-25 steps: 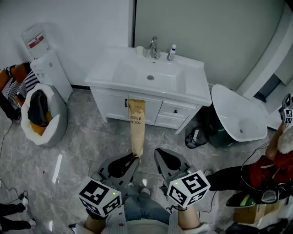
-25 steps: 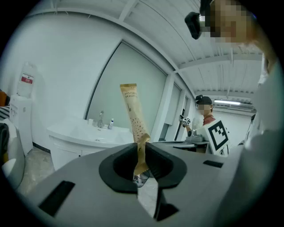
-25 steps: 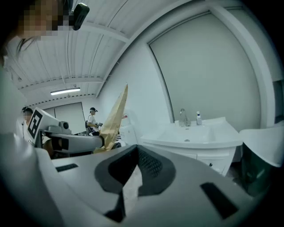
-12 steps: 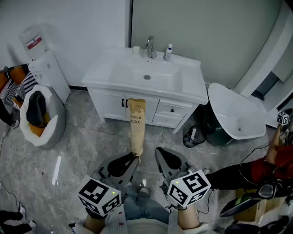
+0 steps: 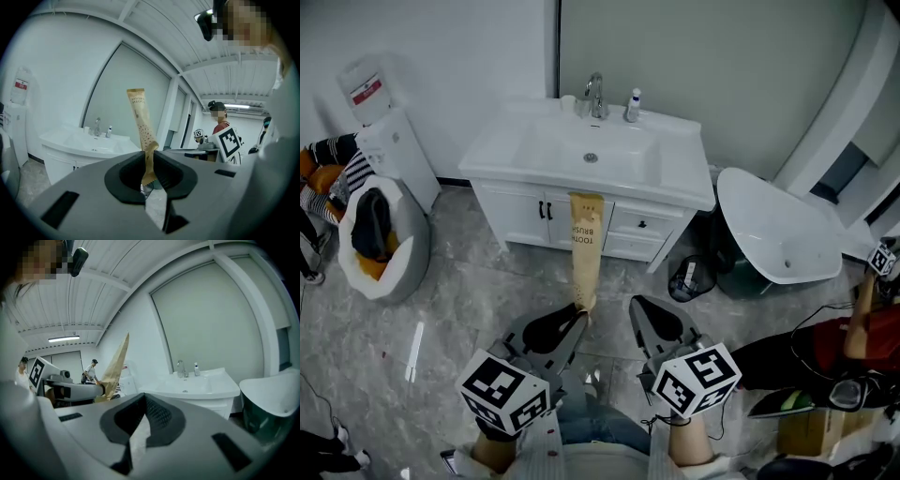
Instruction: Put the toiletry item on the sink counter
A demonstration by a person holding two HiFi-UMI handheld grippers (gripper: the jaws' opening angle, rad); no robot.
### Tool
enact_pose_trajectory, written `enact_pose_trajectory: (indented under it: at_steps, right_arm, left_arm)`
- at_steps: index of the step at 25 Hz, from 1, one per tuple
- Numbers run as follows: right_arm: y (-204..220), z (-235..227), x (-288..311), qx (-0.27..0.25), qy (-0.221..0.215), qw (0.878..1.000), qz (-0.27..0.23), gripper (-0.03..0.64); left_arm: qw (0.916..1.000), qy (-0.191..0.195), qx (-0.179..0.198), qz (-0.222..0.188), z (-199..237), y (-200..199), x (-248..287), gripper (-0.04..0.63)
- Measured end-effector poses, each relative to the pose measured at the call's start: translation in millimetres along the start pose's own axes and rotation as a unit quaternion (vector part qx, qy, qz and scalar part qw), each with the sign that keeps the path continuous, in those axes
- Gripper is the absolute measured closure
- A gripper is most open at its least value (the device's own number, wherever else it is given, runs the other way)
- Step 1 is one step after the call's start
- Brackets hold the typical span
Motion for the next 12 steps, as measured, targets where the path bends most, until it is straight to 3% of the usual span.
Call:
enact_pose_trajectory:
  at_steps: [12]
  right_arm:
    - [1.5,-26.2,33.0,0.008,0.004,1.000,0.010,0.607]
  left_arm:
    - [0.9999,0.003,-0.013,0.003,29.8,-0.2,31.3,0.535]
Point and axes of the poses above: the fingertips, and each gripper's own axes: x forward along the fingers, z to its left, y out of its underside, the point moved 8 cm from there along -x, backward along the fingers, and after that the axes turned 12 degrees about y, right-handed, at the moved point
